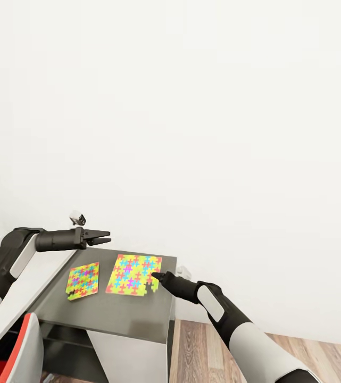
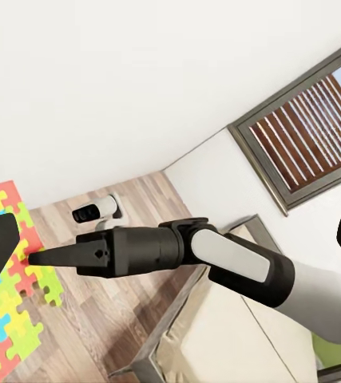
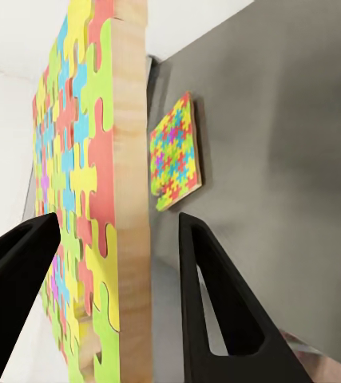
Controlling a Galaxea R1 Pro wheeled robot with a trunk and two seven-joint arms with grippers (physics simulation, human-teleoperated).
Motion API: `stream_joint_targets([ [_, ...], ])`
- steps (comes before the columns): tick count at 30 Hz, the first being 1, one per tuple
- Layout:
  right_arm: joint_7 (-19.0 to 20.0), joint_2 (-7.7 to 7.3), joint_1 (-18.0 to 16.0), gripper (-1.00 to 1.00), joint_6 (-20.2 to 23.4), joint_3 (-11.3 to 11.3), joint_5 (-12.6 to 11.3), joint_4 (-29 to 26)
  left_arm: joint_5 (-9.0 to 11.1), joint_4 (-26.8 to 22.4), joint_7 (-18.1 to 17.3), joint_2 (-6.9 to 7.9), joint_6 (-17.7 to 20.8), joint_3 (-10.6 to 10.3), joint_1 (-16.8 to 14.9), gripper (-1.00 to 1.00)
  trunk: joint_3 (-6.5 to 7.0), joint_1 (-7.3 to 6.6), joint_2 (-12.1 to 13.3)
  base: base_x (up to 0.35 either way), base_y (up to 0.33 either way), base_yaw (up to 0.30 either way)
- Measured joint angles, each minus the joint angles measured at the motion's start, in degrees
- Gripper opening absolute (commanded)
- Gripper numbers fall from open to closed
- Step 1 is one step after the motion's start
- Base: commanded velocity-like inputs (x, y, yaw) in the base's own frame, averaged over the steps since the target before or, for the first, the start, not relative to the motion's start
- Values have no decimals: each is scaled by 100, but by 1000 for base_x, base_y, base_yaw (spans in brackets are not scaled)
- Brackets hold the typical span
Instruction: Put all the toys in the child's room - the three board games (two on the bed and one on the table), the two jigsaw puzzles on the table, and the tennis ball on the table - inside the toy box on the table in the child's room.
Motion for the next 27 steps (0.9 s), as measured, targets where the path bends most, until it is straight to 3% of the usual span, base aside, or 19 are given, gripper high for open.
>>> stream_joint_targets([
  [14,0,3,5,-100,-226,8,-19,-1,-9,0,8,0,-2,-13,-2,100,1,-1,2,0,0,3],
  [27,0,3,5,-100,-231,15,-17,0,-23,0,22,-56,-5,-22,0,100,73,-1,2,0,0,174],
])
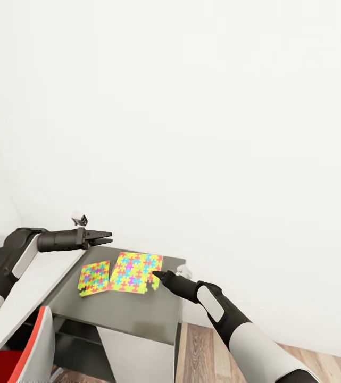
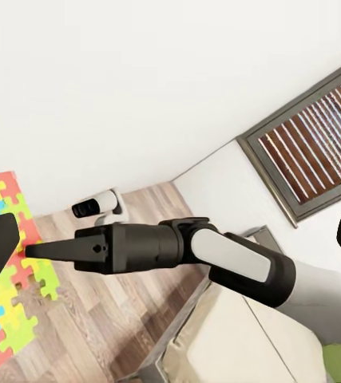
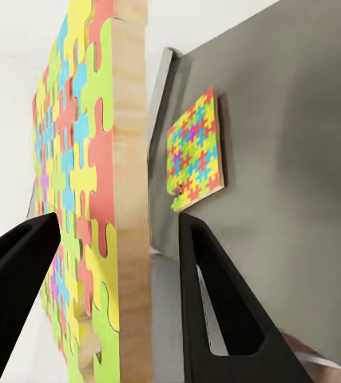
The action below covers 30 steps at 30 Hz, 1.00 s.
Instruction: Put all the toys in the child's room - the three board games (two on the bed and one on the table), the two jigsaw puzzles on the table, and the tennis ball on the table - inside the toy box on the table in the child's room.
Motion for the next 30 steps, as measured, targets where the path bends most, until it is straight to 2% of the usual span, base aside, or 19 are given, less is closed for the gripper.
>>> stream_joint_targets([
  [30,-40,0,-3,-100,1,10,-2,-1,-4,-1,4,-31,5,1,-3,100,198,1,-6,0,0,202],
])
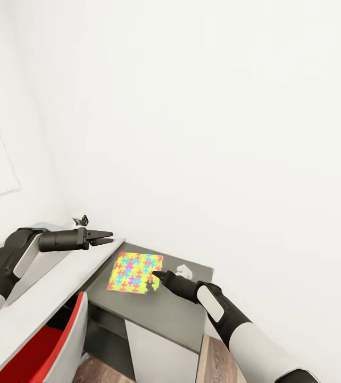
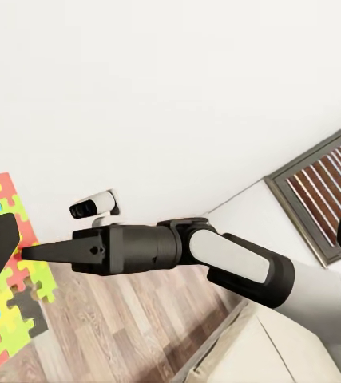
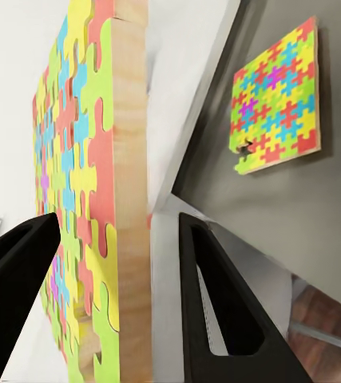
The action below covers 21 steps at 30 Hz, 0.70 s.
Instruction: Put all the toys in the child's room - the three board games (two on the bed and one on the table), the two jigsaw puzzles on the table, and the tennis ball on the table - inside the toy box on the table in the child's room.
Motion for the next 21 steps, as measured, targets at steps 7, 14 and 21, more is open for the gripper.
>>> stream_joint_targets([
  [7,-10,0,-1,-100,1,0,0,0,0,0,0,0,0,0,-1,100,44,1,-3,0,0,204],
  [14,-11,0,-1,-100,0,0,1,0,0,0,0,0,0,-6,-3,100,92,1,-3,0,0,205],
  [21,-17,0,-2,-100,-6,0,7,0,0,0,0,0,-6,-9,-1,100,140,1,-3,0,0,205],
])
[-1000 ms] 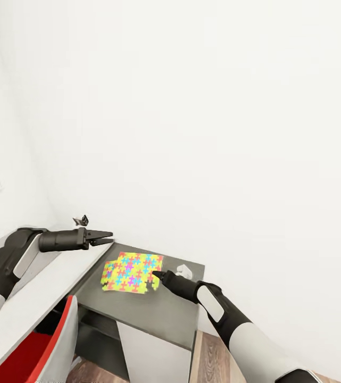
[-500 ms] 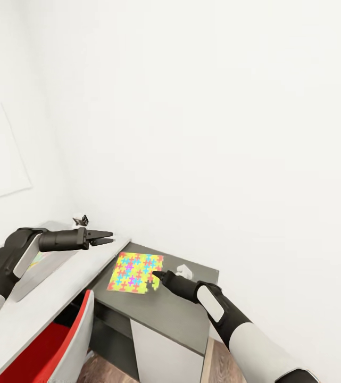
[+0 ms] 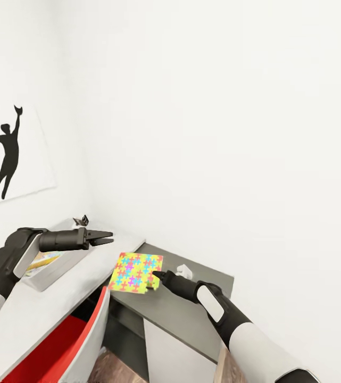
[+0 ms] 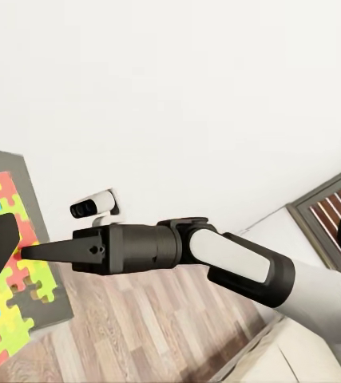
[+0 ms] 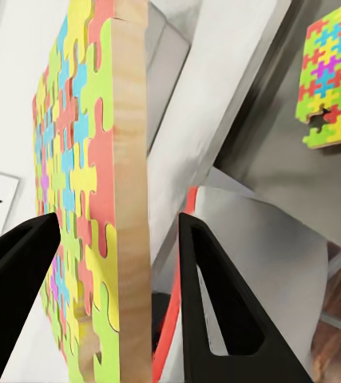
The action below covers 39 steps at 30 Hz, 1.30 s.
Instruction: Put all the toys in the child's room - the three board games (two on the bed and one on the table), the two jigsaw puzzles on the table, and the tennis ball on the table - inside the toy box on the table in the child's room.
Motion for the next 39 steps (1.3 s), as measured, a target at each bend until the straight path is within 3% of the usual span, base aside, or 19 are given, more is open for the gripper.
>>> stream_joint_targets([
  [39,-3,0,-1,-100,-3,0,25,25,-9,0,0,-8,-3,-7,0,100,267,0,0,0,0,206],
])
